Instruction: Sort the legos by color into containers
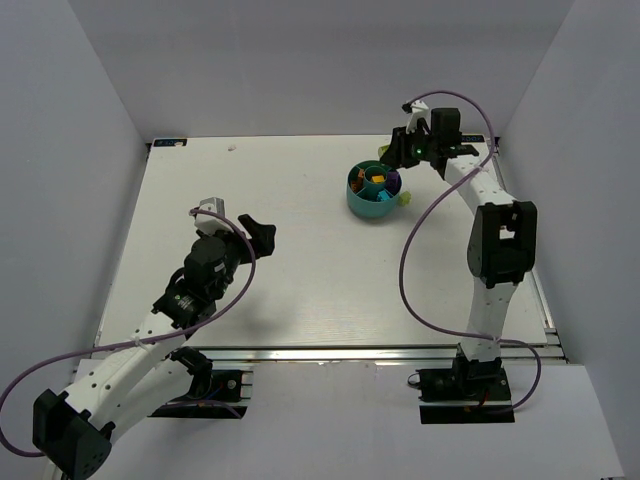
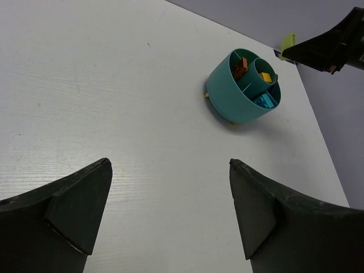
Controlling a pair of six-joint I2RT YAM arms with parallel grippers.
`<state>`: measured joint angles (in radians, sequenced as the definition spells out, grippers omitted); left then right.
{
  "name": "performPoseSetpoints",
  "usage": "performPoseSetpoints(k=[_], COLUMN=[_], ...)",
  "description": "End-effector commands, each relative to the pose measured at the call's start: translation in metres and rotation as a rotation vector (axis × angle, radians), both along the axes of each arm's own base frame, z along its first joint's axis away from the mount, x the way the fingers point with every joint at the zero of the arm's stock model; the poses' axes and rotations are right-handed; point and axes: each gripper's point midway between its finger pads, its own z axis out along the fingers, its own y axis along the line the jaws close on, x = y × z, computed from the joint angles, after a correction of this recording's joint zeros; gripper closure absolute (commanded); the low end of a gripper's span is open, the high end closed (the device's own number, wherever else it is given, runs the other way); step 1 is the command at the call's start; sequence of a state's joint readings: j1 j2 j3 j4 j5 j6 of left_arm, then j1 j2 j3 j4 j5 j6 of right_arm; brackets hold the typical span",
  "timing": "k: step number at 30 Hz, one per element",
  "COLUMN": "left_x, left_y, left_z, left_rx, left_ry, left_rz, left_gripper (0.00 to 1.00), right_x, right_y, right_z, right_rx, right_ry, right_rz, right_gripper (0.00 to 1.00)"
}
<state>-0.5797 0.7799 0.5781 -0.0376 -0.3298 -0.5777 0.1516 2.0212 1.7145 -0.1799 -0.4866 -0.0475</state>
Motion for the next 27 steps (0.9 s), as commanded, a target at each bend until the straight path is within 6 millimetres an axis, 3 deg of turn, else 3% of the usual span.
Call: performPoseSetpoints(k=[1,11,27], left_x=[0.001,0.01,0.012], left_y=[0.0,-0.008,-0.011], left_z=[0.008,0.005,0.003], left_rx=[-0.02,0.008,0.034], left_ry=[-0.005,0.017,0.03], left_rz=[0.004,-0.011,-0.026], left_gripper=[0.07,0.07,0.07], right_x=[0.016,0.042,0.045], right_y=[0.013,0.015,0.011], right_z=[0.027,0.003,-0.029], right_rx=[0.046,0.026,-0.022], right_ry=[-0.084,-0.102,-0.072], right_rz=[0.05,0.052,0.047], right_gripper=[1.0,0.95,0.76])
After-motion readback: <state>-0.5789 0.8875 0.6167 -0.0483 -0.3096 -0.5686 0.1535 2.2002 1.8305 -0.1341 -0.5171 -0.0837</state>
